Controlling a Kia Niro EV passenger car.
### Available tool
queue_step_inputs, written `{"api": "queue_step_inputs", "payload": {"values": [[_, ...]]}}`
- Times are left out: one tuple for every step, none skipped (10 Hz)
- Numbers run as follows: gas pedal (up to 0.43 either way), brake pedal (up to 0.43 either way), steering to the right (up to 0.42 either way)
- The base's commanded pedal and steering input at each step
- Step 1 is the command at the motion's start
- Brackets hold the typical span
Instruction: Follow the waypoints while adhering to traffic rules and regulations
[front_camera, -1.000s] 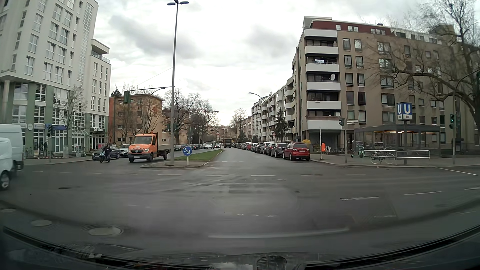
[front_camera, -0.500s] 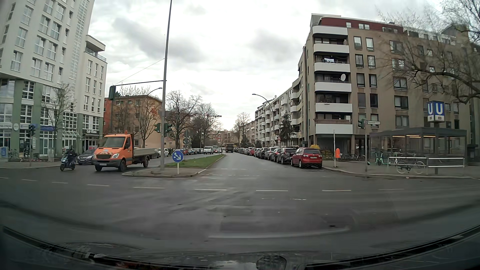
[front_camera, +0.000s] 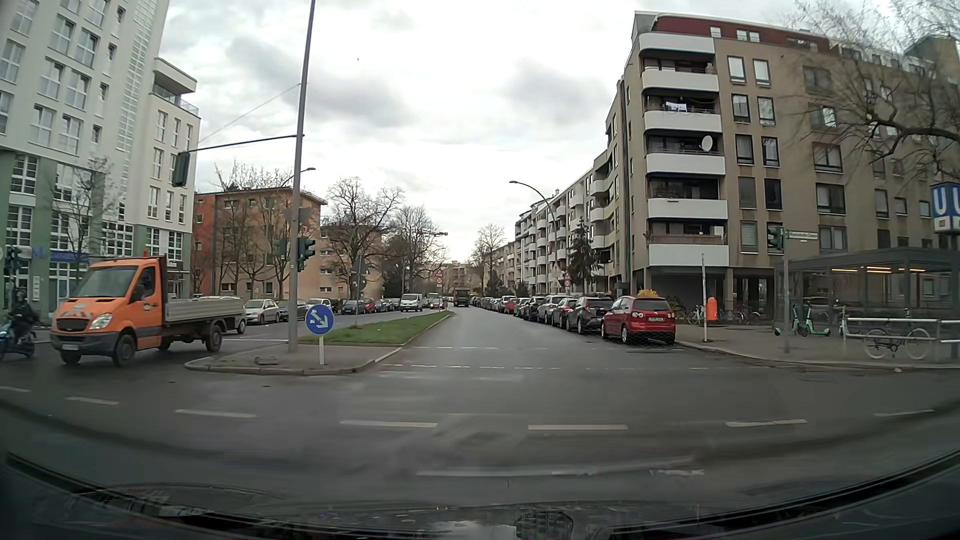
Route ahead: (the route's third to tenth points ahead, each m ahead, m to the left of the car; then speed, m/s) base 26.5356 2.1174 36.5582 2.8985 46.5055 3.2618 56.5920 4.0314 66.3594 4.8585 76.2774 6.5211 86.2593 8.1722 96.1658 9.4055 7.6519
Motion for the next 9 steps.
{"api": "queue_step_inputs", "payload": {"values": [[0.087, 0.012, -0.01], [0.079, 0.012, -0.01], [0.02, 0.012, -0.009], [0.008, 0.012, -0.007], [0.008, 0.012, -0.007], [0.008, 0.012, -0.006], [0.008, 0.012, -0.006], [0.008, 0.012, -0.006], [0.008, 0.012, -0.005]]}}
